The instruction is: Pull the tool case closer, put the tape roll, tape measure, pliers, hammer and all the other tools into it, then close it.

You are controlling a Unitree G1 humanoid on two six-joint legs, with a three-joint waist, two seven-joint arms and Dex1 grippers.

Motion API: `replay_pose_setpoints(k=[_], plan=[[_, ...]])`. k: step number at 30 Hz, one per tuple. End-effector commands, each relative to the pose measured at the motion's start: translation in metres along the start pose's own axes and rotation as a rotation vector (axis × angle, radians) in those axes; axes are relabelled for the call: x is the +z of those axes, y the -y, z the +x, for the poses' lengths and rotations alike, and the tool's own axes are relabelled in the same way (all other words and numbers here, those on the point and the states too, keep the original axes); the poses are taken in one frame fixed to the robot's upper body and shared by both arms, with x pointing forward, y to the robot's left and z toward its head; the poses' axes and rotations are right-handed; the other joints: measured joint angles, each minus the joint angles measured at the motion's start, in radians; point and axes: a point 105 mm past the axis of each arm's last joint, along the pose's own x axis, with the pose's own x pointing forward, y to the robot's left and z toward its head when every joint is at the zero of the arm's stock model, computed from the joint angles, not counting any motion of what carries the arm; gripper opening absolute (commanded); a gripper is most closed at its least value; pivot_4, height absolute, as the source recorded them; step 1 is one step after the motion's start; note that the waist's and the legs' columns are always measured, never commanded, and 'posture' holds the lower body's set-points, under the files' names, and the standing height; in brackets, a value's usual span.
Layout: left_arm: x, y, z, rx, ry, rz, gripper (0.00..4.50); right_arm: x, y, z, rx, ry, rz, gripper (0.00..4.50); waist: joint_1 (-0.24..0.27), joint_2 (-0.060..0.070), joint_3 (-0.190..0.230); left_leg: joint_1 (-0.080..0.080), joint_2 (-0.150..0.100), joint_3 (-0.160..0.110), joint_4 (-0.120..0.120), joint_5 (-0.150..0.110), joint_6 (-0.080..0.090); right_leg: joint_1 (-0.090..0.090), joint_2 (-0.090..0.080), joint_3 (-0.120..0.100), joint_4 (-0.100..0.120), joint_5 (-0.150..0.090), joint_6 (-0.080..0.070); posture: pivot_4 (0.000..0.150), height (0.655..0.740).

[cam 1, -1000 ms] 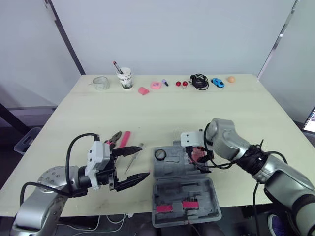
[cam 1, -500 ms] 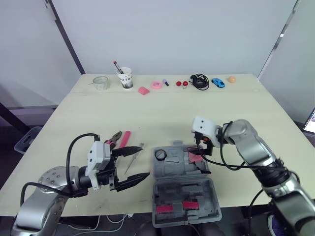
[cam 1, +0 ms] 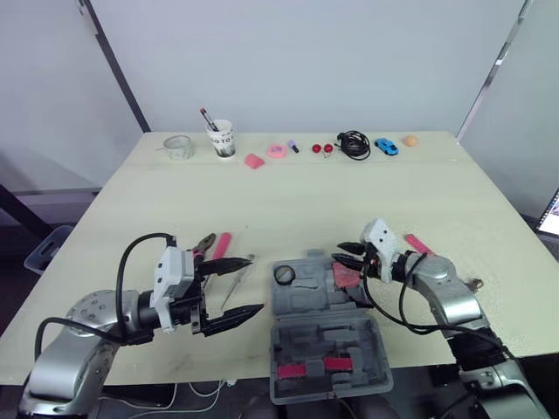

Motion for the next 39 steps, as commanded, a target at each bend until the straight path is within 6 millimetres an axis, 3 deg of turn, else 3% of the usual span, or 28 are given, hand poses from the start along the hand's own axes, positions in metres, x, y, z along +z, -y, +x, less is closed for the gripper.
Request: replay_pose_setpoints(k=[1, 5, 14, 22, 24, 30, 35, 39], plan=[[0.007, -0.002, -0.002, 0.0, 0.005, 0.041, 4.5, -0.004, 0.003, -0.004, -0.009, 0.046, 0.004, 1.37, 0.0, 0.0, 0.0, 0.0, 0.0, 0.0, 0.0, 0.0, 0.0, 0.0, 0.0, 0.0, 0.0, 0.0, 0.0, 0.15, 0.74], [0.007, -0.003, -0.003, 0.003, 0.001, 0.041, 4.5, -0.019, 0.005, -0.004, -0.02, 0.047, 0.025, 1.37, -0.001, 0.0, 0.0, 0.0, 0.0, 0.0, 0.0, 0.0, 0.0, 0.0, 0.0, 0.0, 0.0, 0.0, 0.0, 0.15, 0.74], [0.006, -0.005, -0.004, 0.013, -0.001, 0.039, 4.5, -0.073, -0.009, -0.004, 0.027, -0.1, 0.058, 1.37, -0.002, -0.001, -0.001, 0.002, 0.0, 0.0, 0.0, 0.0, 0.0, 0.002, 0.0, 0.0, 0.0, 0.0, 0.0, 0.15, 0.74], [0.005, -0.007, -0.003, 0.014, -0.003, 0.04, 4.5, -0.137, -0.026, -0.012, 0.067, -0.346, 0.159, 1.37, -0.003, -0.01, -0.008, 0.007, 0.001, -0.001, 0.0, 0.0, 0.0, 0.003, 0.001, 0.002, 0.002, 0.0, 0.0, 0.15, 0.74], [0.004, -0.008, -0.002, 0.017, -0.001, 0.04, 4.5, -0.144, -0.029, -0.014, 0.081, -0.382, 0.17, 1.37, -0.003, -0.013, -0.013, 0.008, 0.001, -0.001, 0.0, 0.0, 0.0, 0.004, 0.001, 0.002, 0.002, 0.0, 0.0, 0.15, 0.74], [0.001, -0.01, -0.001, 0.051, 0.025, 0.015, 4.5, -0.12, -0.017, -0.005, 0.025, -0.264, 0.149, 1.37, -0.002, -0.012, -0.017, 0.011, 0.004, -0.001, 0.0, 0.0, 0.0, 0.006, -0.001, 0.003, 0.003, 0.0, 0.0, 0.15, 0.74], [0.003, -0.015, -0.003, 0.117, 0.08, -0.02, 4.5, -0.064, 0.002, 0.002, -0.055, -0.041, 0.073, 1.37, -0.001, -0.009, -0.015, 0.007, 0.005, -0.001, 0.0, 0.0, 0.0, 0.003, -0.001, 0.003, 0.003, 0.0, -0.001, 0.15, 0.74], [-0.003, -0.027, -0.016, 0.22, 0.103, -0.047, 4.5, -0.007, 0.004, -0.007, -0.094, 0.146, -0.03, 1.37, -0.001, 0.0, -0.009, 0.004, 0.004, -0.001, 0.0, 0.0, 0.0, 0.001, -0.001, 0.004, 0.003, 0.0, -0.001, 0.15, 0.74]])
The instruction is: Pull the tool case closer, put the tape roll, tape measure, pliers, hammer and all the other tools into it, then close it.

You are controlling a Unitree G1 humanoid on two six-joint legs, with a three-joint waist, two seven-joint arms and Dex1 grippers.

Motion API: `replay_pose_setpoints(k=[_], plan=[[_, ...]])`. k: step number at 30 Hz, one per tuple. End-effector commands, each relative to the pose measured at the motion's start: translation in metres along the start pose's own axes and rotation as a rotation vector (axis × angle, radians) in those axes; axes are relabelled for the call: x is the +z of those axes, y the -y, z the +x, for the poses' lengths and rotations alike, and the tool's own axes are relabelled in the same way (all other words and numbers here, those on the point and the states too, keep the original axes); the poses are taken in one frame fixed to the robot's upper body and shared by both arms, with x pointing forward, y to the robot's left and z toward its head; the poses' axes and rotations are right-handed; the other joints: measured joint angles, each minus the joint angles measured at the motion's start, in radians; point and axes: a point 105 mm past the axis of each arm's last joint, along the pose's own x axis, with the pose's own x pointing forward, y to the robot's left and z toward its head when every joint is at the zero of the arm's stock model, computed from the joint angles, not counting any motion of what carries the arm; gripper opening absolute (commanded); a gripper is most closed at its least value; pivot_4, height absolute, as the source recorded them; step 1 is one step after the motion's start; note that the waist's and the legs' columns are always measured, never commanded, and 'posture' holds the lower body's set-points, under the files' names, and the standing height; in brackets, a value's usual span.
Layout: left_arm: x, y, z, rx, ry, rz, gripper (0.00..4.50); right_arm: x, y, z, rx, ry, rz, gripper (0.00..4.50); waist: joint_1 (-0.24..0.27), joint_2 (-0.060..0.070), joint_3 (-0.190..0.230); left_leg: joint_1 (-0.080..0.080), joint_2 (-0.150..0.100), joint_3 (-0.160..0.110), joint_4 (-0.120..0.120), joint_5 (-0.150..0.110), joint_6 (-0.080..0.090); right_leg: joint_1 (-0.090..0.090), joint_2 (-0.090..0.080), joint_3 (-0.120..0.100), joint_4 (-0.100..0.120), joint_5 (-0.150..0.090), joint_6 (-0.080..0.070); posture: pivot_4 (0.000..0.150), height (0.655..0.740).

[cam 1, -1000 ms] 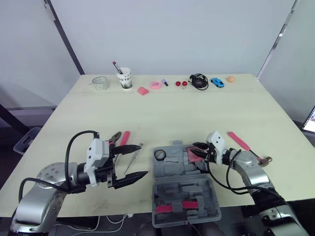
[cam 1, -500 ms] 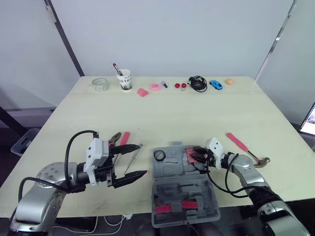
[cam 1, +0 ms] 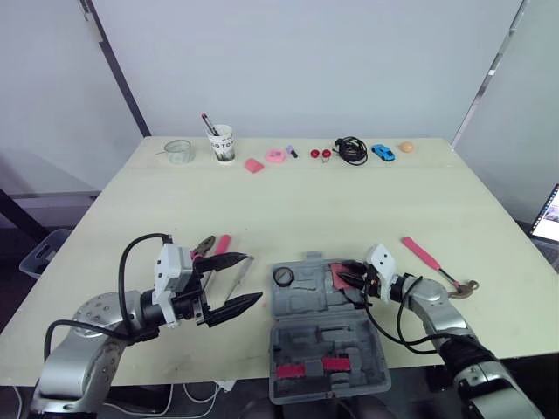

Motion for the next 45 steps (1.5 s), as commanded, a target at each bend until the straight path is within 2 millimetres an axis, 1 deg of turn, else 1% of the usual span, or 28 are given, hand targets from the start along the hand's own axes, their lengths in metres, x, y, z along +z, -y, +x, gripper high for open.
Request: replay_pose_setpoints(k=[1, 2, 3, 5, 6, 11, 12, 14, 15, 16, 18, 19, 20, 21, 22, 24, 26, 27, 28, 31, 32, 34, 37, 39, 41, 42, 43, 45], plan=[[0.006, -0.015, -0.017, 0.114, 0.047, 0.007, 4.5, 0.054, 0.007, -0.015, -0.06, 0.167, -0.063, 1.37, 0.0, 0.007, 0.005, -0.001, -0.001, 0.0, 0.0, 0.0, 0.0, -0.002, 0.0, 0.001, 0.0, 0.0, 0.0, 0.15, 0.74], [0.004, -0.016, -0.019, 0.128, 0.048, 0.0, 4.5, 0.059, 0.008, -0.02, -0.08, 0.18, -0.062, 1.37, 0.0, 0.007, 0.006, -0.002, -0.002, 0.0, 0.0, 0.0, 0.0, -0.002, 0.0, 0.001, 0.0, 0.0, 0.0, 0.15, 0.74], [0.0, -0.016, -0.023, 0.143, 0.039, -0.009, 4.5, 0.06, 0.01, -0.028, -0.109, 0.191, -0.039, 1.37, 0.0, 0.008, 0.006, -0.002, -0.003, 0.0, -0.001, 0.0, 0.0, -0.002, 0.0, 0.0, 0.0, 0.0, 0.0, 0.15, 0.74], [-0.01, -0.014, -0.03, 0.164, 0.018, -0.031, 4.5, 0.059, 0.011, -0.043, -0.145, 0.207, 0.004, 1.37, 0.001, 0.007, 0.006, -0.002, -0.003, 0.0, -0.002, 0.0, 0.0, -0.002, 0.001, 0.0, -0.001, 0.0, 0.0, 0.15, 0.74], [-0.014, -0.014, -0.036, 0.187, 0.009, -0.039, 4.5, 0.056, 0.01, -0.053, -0.167, 0.211, 0.016, 1.37, 0.003, 0.007, 0.006, -0.002, -0.003, 0.0, -0.002, 0.0, 0.0, -0.002, 0.0, 0.0, -0.002, 0.0, 0.0, 0.15, 0.74], [-0.025, -0.023, -0.059, 0.335, 0.021, -0.06, 4.5, 0.027, 0.011, -0.105, -0.293, 0.166, 0.064, 1.37, 0.008, 0.006, 0.006, -0.003, -0.003, 0.0, -0.006, 0.0, 0.0, -0.001, -0.003, -0.002, -0.009, 0.0, 0.001, 0.15, 0.74], [-0.03, -0.024, -0.066, 0.376, 0.013, -0.065, 4.5, 0.018, 0.011, -0.12, -0.333, 0.15, 0.076, 1.37, 0.007, 0.006, 0.006, -0.003, -0.003, 0.0, -0.006, 0.0, 0.001, -0.001, -0.003, -0.002, -0.009, 0.0, 0.001, 0.15, 0.74], [-0.037, -0.026, -0.076, 0.432, -0.004, -0.071, 4.5, 0.007, 0.012, -0.139, -0.391, 0.128, 0.088, 1.37, 0.004, 0.006, 0.006, -0.003, -0.003, 0.0, -0.006, 0.0, 0.001, -0.001, -0.004, -0.001, -0.009, 0.0, 0.001, 0.15, 0.74], [-0.04, -0.027, -0.08, 0.451, -0.01, -0.071, 4.5, 0.005, 0.012, -0.144, -0.408, 0.122, 0.089, 1.37, 0.001, 0.006, 0.006, -0.002, -0.003, 0.0, -0.007, 0.0, 0.001, -0.001, -0.004, -0.001, -0.009, 0.0, 0.001, 0.15, 0.74], [-0.046, -0.027, -0.086, 0.476, -0.032, -0.072, 4.5, 0.001, 0.011, -0.154, -0.433, 0.118, 0.099, 1.74, -0.001, 0.005, 0.006, -0.002, -0.003, 0.001, -0.007, 0.0, 0.001, -0.001, -0.004, -0.001, -0.009, 0.0, 0.001, 0.15, 0.74], [-0.062, -0.029, -0.112, 0.586, -0.074, -0.095, 4.5, -0.009, 0.006, -0.187, -0.516, 0.105, 0.132, 2.1, 0.001, 0.005, 0.006, -0.002, -0.003, 0.001, -0.007, 0.0, 0.001, -0.001, -0.003, -0.001, -0.009, 0.0, 0.002, 0.15, 0.74], [-0.068, -0.029, -0.121, 0.622, -0.092, -0.1, 4.5, -0.013, 0.003, -0.198, -0.538, 0.094, 0.138, 2.6, 0.002, 0.005, 0.006, -0.001, -0.002, 0.0, -0.007, -0.001, 0.001, -0.002, -0.003, -0.002, -0.009, -0.001, 0.003, 0.15, 0.74], [-0.071, -0.029, -0.129, 0.654, -0.095, -0.108, 4.5, -0.017, 0.0, -0.21, -0.557, 0.086, 0.157, 2.92, 0.003, 0.005, 0.006, -0.001, -0.002, 0.0, -0.008, -0.001, 0.001, -0.002, -0.003, -0.002, -0.009, -0.001, 0.003, 0.15, 0.74], [-0.072, -0.029, -0.133, 0.666, -0.092, -0.118, 4.5, -0.019, -0.003, -0.217, -0.565, 0.087, 0.174, 3.43, 0.003, 0.005, 0.006, -0.001, -0.002, -0.001, -0.011, -0.001, 0.001, -0.002, -0.003, -0.003, -0.011, -0.002, 0.004, 0.15, 0.74], [-0.075, -0.03, -0.139, 0.68, -0.114, -0.105, 4.5, -0.023, -0.005, -0.227, -0.593, 0.088, 0.189, 3.82, 0.004, 0.004, 0.006, 0.0, -0.002, -0.001, -0.013, -0.001, 0.001, -0.002, -0.003, -0.003, -0.013, -0.002, 0.004, 0.15, 0.74], [-0.08, -0.031, -0.151, 0.722, -0.134, -0.101, 4.5, -0.03, -0.01, -0.242, -0.618, 0.072, 0.209, 4.45, 0.004, 0.004, 0.006, -0.001, -0.002, -0.001, -0.013, -0.001, 0.001, -0.002, -0.005, -0.003, -0.014, -0.002, 0.003, 0.15, 0.74], [-0.083, -0.031, -0.159, 0.742, -0.148, -0.094, 4.5, -0.034, -0.015, -0.254, -0.64, 0.059, 0.221, 4.45, 0.004, 0.004, 0.006, 0.0, -0.003, 0.0, -0.013, -0.001, 0.001, -0.002, -0.008, -0.003, -0.014, -0.002, 0.004, 0.15, 0.74], [-0.082, -0.031, -0.161, 0.747, -0.143, -0.096, 4.5, -0.036, -0.017, -0.258, -0.651, 0.062, 0.232, 4.45, 0.004, 0.005, 0.006, 0.0, -0.003, 0.0, -0.013, -0.001, 0.0, -0.002, -0.015, -0.007, -0.014, -0.003, 0.005, 0.15, 0.74], [-0.082, -0.032, -0.163, 0.754, -0.138, -0.096, 4.5, -0.038, -0.018, -0.262, -0.661, 0.062, 0.241, 4.45, 0.004, 0.004, 0.006, 0.0, -0.003, 0.0, -0.013, -0.001, -0.001, -0.002, -0.017, -0.009, -0.014, -0.003, 0.005, 0.15, 0.74], [-0.082, -0.032, -0.162, 0.751, -0.135, -0.098, 4.5, -0.042, -0.02, -0.268, -0.68, 0.054, 0.248, 4.45, 0.003, 0.003, 0.006, -0.001, -0.002, 0.0, -0.014, -0.003, -0.004, -0.002, -0.018, -0.011, -0.014, -0.003, 0.005, 0.15, 0.74], [-0.083, -0.033, -0.16, 0.741, -0.136, -0.099, 4.5, -0.042, -0.02, -0.268, -0.68, 0.055, 0.246, 4.45, 0.003, 0.003, 0.006, -0.001, -0.003, 0.0, -0.014, -0.003, -0.004, -0.002, -0.018, -0.011, -0.014, -0.002, 0.004, 0.15, 0.74], [-0.081, -0.041, -0.155, 0.741, -0.123, -0.096, 4.5, -0.034, -0.021, -0.256, -0.627, 0.075, 0.231, 4.45, 0.004, 0.004, 0.006, -0.001, -0.002, -0.001, -0.014, -0.003, -0.004, -0.002, -0.018, -0.011, -0.014, -0.002, 0.004, 0.15, 0.74], [-0.077, -0.056, -0.14, 0.717, -0.14, -0.072, 4.5, -0.008, -0.027, -0.225, -0.456, 0.135, 0.22, 4.45, 0.005, 0.004, 0.006, -0.001, -0.002, -0.001, -0.014, -0.003, -0.004, -0.002, -0.018, -0.013, -0.014, -0.002, 0.004, 0.15, 0.74], [-0.072, -0.065, -0.133, 0.717, -0.127, -0.063, 4.5, 0.008, -0.031, -0.209, -0.365, 0.162, 0.208, 4.45, 0.006, 0.004, 0.006, 0.0, -0.002, -0.001, -0.014, -0.002, -0.002, -0.002, -0.018, -0.014, -0.014, -0.001, 0.002, 0.15, 0.74], [-0.072, -0.078, -0.123, 0.704, -0.153, -0.061, 4.5, 0.034, -0.035, -0.184, -0.243, 0.2, 0.15, 4.45, 0.006, 0.003, 0.005, 0.0, -0.002, -0.001, -0.014, 0.0, 0.0, -0.001, -0.016, -0.015, -0.014, 0.0, 0.001, 0.15, 0.74], [-0.072, -0.083, -0.119, 0.703, -0.161, -0.07, 4.5, 0.044, -0.038, -0.174, -0.192, 0.214, 0.129, 4.45, 0.005, 0.002, 0.005, -0.001, -0.002, -0.001, -0.014, 0.0, 0.0, -0.001, -0.015, -0.015, -0.014, 0.0, 0.001, 0.15, 0.74], [-0.072, -0.087, -0.116, 0.703, -0.165, -0.077, 4.5, 0.05, -0.039, -0.169, -0.162, 0.221, 0.119, 4.45, 0.005, 0.0, 0.003, -0.001, -0.003, -0.001, -0.014, 0.0, 0.0, -0.001, -0.015, -0.015, -0.014, 0.0, 0.001, 0.15, 0.74], [-0.074, -0.103, -0.112, 0.729, -0.196, -0.097, 4.5, 0.069, -0.045, -0.152, -0.064, 0.248, 0.082, 4.45, 0.007, -0.001, 0.002, -0.002, -0.004, 0.0, -0.015, -0.001, 0.001, -0.001, -0.014, -0.016, -0.014, 0.0, 0.001, 0.15, 0.74]])
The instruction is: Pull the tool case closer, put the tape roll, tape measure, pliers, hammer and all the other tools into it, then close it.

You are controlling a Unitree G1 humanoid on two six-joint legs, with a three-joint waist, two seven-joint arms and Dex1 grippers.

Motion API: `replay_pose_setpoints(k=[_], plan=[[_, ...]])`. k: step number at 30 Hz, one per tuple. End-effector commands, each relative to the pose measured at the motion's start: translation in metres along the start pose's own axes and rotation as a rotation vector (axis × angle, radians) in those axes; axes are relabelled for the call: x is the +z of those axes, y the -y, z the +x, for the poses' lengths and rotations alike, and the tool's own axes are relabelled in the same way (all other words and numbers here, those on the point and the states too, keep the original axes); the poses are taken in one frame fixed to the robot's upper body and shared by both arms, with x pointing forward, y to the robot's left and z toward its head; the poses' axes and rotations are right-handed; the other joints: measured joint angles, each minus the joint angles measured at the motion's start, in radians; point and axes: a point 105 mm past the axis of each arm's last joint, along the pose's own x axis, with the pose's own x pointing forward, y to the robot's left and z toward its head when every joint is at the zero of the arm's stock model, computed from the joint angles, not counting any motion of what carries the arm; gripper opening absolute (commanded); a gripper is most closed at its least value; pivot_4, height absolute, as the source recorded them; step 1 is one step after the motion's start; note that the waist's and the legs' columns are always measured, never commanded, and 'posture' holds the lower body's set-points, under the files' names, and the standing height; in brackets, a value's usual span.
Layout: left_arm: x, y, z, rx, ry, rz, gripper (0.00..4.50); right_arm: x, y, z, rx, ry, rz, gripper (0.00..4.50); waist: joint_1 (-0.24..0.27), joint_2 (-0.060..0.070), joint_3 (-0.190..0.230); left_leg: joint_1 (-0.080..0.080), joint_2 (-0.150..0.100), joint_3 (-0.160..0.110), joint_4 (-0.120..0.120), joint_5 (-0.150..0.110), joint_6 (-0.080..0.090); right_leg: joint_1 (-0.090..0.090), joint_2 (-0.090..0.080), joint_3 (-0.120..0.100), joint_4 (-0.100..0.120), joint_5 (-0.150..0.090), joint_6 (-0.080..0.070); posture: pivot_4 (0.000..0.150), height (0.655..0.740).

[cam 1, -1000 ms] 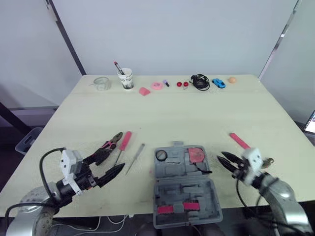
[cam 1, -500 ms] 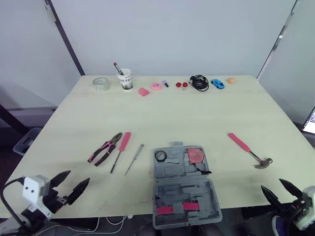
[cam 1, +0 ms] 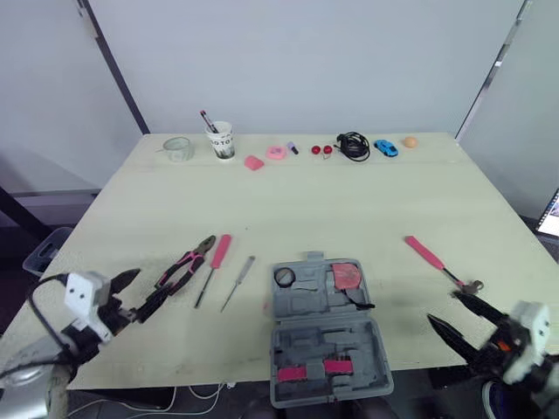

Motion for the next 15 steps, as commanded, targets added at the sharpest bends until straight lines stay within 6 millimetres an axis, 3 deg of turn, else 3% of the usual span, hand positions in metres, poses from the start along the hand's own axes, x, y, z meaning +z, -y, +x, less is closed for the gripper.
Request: replay_pose_setpoints(k=[1, 6, 15], plan=[[-0.001, -0.02, 0.015, 0.056, -0.075, -0.002, 4.5, 0.024, -0.018, 0.026, 0.155, 0.042, -0.031, 4.45, 0.003, -0.002, 0.0, 0.0, -0.001, 0.0, -0.001, 0.0, 0.0, 0.0, 0.0, -0.001, 0.0, 0.0, 0.0, 0.15, 0.74], [-0.005, -0.023, 0.049, -0.001, -0.172, 0.005, 4.5, 0.044, -0.032, 0.061, 0.311, 0.083, -0.079, 4.45, 0.011, -0.003, 0.003, 0.0, -0.003, 0.0, 0.003, 0.002, -0.001, 0.001, 0.003, -0.003, 0.001, 0.001, 0.0, 0.15, 0.74], [-0.006, -0.023, 0.078, -0.061, -0.254, 0.021, 4.5, 0.055, -0.043, 0.082, 0.445, 0.101, -0.121, 4.45, 0.021, -0.006, 0.002, -0.002, -0.002, 0.001, 0.003, 0.001, -0.001, 0.002, 0.005, -0.004, 0.0, 0.004, 0.003, 0.15, 0.74]])
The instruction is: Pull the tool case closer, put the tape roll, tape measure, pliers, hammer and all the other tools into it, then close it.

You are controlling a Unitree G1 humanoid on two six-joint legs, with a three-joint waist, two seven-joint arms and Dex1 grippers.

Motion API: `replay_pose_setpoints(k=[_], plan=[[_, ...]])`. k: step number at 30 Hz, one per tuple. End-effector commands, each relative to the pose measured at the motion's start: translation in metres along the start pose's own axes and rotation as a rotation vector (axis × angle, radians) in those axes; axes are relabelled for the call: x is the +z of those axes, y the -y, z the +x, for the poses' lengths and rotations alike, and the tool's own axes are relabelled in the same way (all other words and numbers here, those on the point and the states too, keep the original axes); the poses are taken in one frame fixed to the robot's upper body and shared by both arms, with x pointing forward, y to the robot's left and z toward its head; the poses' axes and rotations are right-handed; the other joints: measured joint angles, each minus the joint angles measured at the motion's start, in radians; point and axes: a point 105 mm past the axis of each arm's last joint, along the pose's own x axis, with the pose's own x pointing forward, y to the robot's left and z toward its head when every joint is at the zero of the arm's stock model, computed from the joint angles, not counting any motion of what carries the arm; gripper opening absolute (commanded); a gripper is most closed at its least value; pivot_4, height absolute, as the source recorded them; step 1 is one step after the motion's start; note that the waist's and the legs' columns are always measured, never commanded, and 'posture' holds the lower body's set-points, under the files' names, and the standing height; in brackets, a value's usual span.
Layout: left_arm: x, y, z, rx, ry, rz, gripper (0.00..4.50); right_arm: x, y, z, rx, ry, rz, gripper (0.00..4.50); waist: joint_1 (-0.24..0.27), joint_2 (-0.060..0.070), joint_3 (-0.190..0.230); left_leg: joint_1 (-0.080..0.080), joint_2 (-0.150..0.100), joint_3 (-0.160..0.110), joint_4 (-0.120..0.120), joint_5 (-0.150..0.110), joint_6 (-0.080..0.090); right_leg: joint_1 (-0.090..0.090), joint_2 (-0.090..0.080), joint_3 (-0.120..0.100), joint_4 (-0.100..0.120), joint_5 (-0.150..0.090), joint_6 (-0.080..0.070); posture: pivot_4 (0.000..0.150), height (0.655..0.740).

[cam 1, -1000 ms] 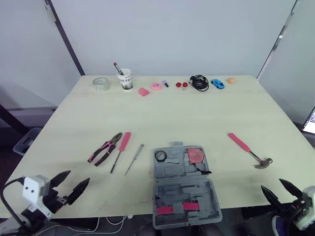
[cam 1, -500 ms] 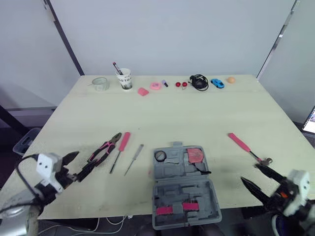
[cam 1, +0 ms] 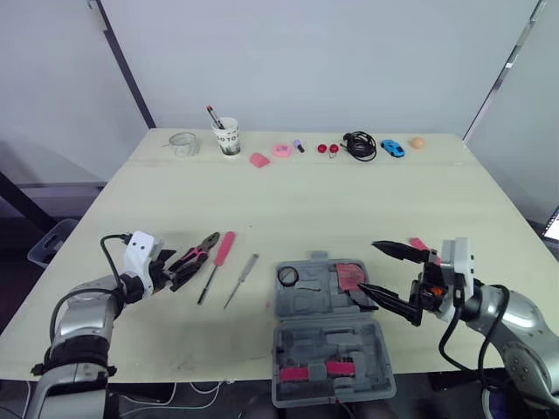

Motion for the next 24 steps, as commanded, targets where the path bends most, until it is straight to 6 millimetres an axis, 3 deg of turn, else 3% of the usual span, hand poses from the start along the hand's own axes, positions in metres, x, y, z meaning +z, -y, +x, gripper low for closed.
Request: replay_pose_setpoints(k=[1, 10, 13, 15, 17, 20, 24], plan=[[0.007, -0.005, 0.001, -0.002, -0.01, 0.03, 4.5, 0.009, -0.004, 0.007, 0.06, 0.011, -0.037, 4.45, -0.001, 0.0, 0.0, 0.0, 0.0, 0.0, 0.0, 0.0, 0.0, 0.0, 0.0, 0.0, 0.0, 0.0, 0.0, 0.15, 0.74], [0.005, -0.002, 0.011, -0.018, -0.081, 0.068, 4.5, 0.008, -0.005, 0.02, 0.091, 0.013, -0.054, 4.45, 0.0, 0.0, 0.0, 0.0, 0.0, 0.0, 0.001, 0.0, 0.0, 0.0, 0.0, 0.0, 0.001, 0.0, 0.0, 0.15, 0.74], [0.005, -0.003, 0.013, 0.0, -0.082, 0.062, 3.8, 0.005, -0.006, 0.02, 0.097, 0.008, -0.055, 4.5, 0.001, 0.0, 0.0, 0.0, 0.0, 0.0, 0.001, 0.0, 0.0, 0.0, 0.0, 0.0, 0.001, 0.0, 0.0, 0.15, 0.74], [0.003, -0.003, 0.016, 0.004, -0.095, 0.07, 3.08, 0.003, -0.006, 0.02, 0.101, 0.004, -0.054, 4.5, 0.001, 0.0, 0.0, 0.0, 0.0, 0.0, 0.001, 0.0, 0.0, 0.0, 0.0, 0.0, 0.001, 0.0, 0.0, 0.15, 0.74], [0.003, -0.002, 0.018, 0.003, -0.094, 0.058, 3.08, 0.002, -0.006, 0.02, 0.104, 0.002, -0.055, 4.5, 0.001, 0.0, 0.0, 0.0, 0.0, 0.0, 0.001, 0.0, 0.0, 0.0, 0.0, 0.0, 0.002, 0.0, 0.0, 0.15, 0.74], [0.004, -0.004, 0.021, 0.026, -0.091, 0.051, 2.69, 0.0, -0.006, 0.02, 0.106, -0.004, -0.056, 4.5, 0.003, 0.0, 0.0, 0.0, 0.0, -0.001, 0.003, 0.0, 0.0, 0.0, 0.0, 0.0, 0.003, 0.0, 0.0, 0.15, 0.74], [0.009, -0.002, 0.023, 0.014, -0.078, 0.056, 2.69, 0.0, -0.006, 0.021, 0.11, -0.002, -0.055, 4.5, 0.001, 0.0, 0.0, -0.001, 0.0, -0.001, 0.01, 0.0, 0.0, 0.0, 0.0, 0.0, 0.008, 0.0, 0.0, 0.15, 0.74]])
